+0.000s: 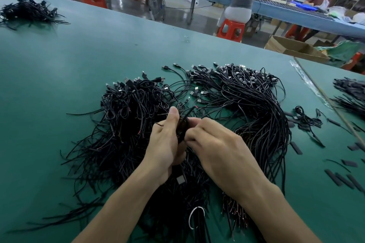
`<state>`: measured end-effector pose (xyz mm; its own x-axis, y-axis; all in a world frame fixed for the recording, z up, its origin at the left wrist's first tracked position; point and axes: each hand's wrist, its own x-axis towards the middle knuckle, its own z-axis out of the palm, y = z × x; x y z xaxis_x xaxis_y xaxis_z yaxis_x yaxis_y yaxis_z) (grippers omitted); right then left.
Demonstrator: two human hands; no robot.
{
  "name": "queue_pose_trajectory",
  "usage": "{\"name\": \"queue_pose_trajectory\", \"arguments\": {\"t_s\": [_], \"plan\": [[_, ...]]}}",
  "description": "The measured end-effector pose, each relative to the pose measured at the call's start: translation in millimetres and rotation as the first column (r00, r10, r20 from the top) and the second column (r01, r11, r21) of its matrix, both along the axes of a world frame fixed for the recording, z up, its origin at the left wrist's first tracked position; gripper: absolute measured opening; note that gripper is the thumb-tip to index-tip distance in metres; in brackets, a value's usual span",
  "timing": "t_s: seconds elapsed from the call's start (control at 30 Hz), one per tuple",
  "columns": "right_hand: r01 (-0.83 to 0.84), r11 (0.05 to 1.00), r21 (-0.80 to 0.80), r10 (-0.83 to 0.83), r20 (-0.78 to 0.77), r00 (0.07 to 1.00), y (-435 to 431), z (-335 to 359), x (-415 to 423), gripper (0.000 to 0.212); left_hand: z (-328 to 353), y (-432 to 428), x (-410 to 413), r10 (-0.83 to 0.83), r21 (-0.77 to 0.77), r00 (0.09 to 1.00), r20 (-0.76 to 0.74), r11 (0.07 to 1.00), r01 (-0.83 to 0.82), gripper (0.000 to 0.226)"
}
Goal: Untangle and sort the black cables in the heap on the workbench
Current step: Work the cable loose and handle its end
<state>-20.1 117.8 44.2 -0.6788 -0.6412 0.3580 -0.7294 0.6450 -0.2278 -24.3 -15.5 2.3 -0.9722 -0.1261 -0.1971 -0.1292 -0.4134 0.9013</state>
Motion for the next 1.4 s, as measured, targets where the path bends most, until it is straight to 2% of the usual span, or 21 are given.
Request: {"name": "queue_pose_trajectory", "arguments": {"t_s": [0.13, 0.2, 0.27, 0.33, 0.43, 0.5, 0.6, 0.67, 0.77, 0.93, 1.03, 1.1, 1.13, 1.2, 1.27, 1.33, 1.37, 1.4], "plan": [[-0.068, 0.986, 0.155, 0.097, -0.184, 0.978, 1, 1, -3, 0.007, -5, 3, -2, -0.092, -0.067, 0.988, 0.126, 0.993, 0.101, 0.065], [-0.108, 0.98, 0.169, 0.14, -0.188, 0.972, 1, 4, -6, 0.009, -7, 2, -1, -0.16, -0.059, 0.96, 0.228, 0.982, 0.177, 0.061], [-0.153, 0.977, 0.15, 0.175, -0.149, 0.973, 2, 6, -8, 0.006, -9, 0, 0, -0.259, 0.011, 0.924, 0.282, 0.964, 0.267, 0.058], [-0.16, 0.981, 0.107, 0.169, -0.083, 0.982, 3, 6, -11, 0.008, -9, -4, 1, -0.383, 0.155, 0.886, 0.261, 0.923, 0.353, 0.064], [-0.126, 0.992, 0.007, 0.125, 0.054, 0.991, 8, 5, -14, 0.007, -6, -8, 3, -0.537, 0.282, 0.837, 0.107, 0.823, 0.493, 0.071], [-0.083, 0.995, -0.061, 0.092, 0.152, 0.984, 10, 4, -16, 0.008, -4, -12, 4, -0.596, 0.201, 0.802, 0.037, 0.791, 0.578, 0.062], [-0.05, 0.996, -0.074, 0.069, 0.275, 0.959, 12, 5, -19, 0.007, -1, -16, 6, -0.653, -0.008, 0.757, -0.02, 0.757, 0.653, 0.025], [-0.024, 0.997, -0.076, 0.047, 0.311, 0.949, 12, 5, -20, 0.006, -1, -18, 7, -0.674, -0.057, 0.739, 0.005, 0.738, 0.673, 0.022], [0.009, 1.0, -0.027, 0.001, 0.352, 0.936, 14, 8, -21, 0.022, -2, -15, 9, -0.683, -0.083, 0.729, 0.032, 0.726, 0.683, 0.028], [0.021, 0.996, -0.085, 0.01, 0.35, 0.937, 15, 11, -15, 0.008, 1, -12, 9, -0.687, -0.092, 0.725, 0.045, 0.72, 0.688, 0.026], [0.006, 1.0, -0.006, -0.004, 0.313, 0.95, 13, 11, -15, 0.011, 2, -12, 9, -0.667, -0.091, 0.744, 0.039, 0.739, 0.667, 0.021], [-0.002, 0.998, 0.057, -0.012, 0.249, 0.968, 13, 10, -17, 0.016, 1, -10, 7, -0.619, -0.024, 0.785, 0.023, 0.785, 0.619, 0.018], [0.01, 0.998, 0.06, -0.023, 0.22, 0.975, 14, 9, -17, 0.019, 1, -9, 6, -0.591, 0.057, 0.807, 0.009, 0.806, 0.59, 0.016], [0.069, 0.997, 0.03, -0.073, 0.162, 0.984, 15, 6, -18, 0.021, 1, -6, 2, -0.549, 0.252, 0.835, -0.037, 0.804, 0.539, 0.012], [0.14, 0.99, -0.029, -0.137, 0.088, 0.987, 16, 4, -19, 0.02, 0, -2, 0, -0.486, 0.349, 0.868, -0.1, 0.8, 0.488, 0.016], [0.204, 0.968, -0.149, -0.193, 0.085, 0.978, 16, 1, -21, 0.016, -2, 1, -1, -0.389, 0.353, 0.911, -0.138, 0.84, 0.412, 0.023], [0.227, 0.949, -0.221, -0.207, 0.109, 0.972, 15, 0, -21, 0.013, -4, 2, 0, -0.337, 0.312, 0.93, -0.146, 0.877, 0.366, 0.026], [0.241, 0.928, -0.285, -0.211, 0.132, 0.968, 15, -1, -22, 0.01, -5, 3, 0, -0.284, 0.209, 0.947, -0.151, 0.927, 0.311, 0.03]]}}
